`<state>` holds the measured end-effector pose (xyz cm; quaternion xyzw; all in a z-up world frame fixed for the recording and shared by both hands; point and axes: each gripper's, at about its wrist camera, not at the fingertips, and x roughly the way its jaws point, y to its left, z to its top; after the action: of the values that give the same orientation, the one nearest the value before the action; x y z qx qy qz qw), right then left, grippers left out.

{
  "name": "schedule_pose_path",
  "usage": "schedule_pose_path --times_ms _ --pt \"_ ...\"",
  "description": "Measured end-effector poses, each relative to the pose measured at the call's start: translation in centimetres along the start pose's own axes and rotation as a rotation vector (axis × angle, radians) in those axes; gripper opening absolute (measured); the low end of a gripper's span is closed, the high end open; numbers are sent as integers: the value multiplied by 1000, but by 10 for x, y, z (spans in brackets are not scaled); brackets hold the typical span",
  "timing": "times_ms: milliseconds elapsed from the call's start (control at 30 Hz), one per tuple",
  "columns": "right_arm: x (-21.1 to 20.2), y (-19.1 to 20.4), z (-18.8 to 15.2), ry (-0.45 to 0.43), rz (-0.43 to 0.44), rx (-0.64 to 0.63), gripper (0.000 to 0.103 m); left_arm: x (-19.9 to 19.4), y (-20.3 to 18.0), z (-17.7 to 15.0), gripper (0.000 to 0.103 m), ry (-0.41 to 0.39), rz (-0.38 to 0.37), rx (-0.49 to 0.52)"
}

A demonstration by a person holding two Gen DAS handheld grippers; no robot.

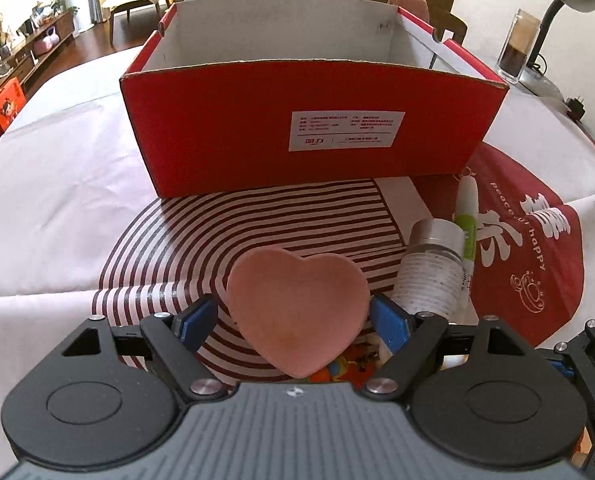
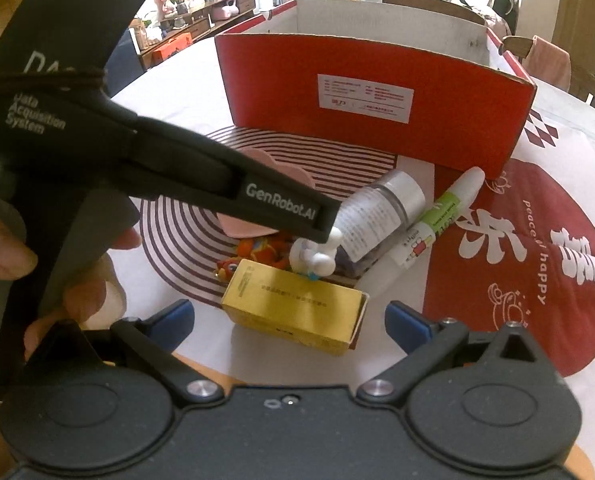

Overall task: Organize rigid objects
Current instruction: 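Grasp the pink heart-shaped dish with the left tool while the right tool approaches the yellow box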

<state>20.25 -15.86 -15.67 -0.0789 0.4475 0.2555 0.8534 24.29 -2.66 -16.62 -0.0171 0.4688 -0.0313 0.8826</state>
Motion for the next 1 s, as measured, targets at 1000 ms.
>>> schedule_pose_path --times_ms 1000 --pt "-3 2 -3 -11 -34 6 73 2 4 -3 78 -6 47 43"
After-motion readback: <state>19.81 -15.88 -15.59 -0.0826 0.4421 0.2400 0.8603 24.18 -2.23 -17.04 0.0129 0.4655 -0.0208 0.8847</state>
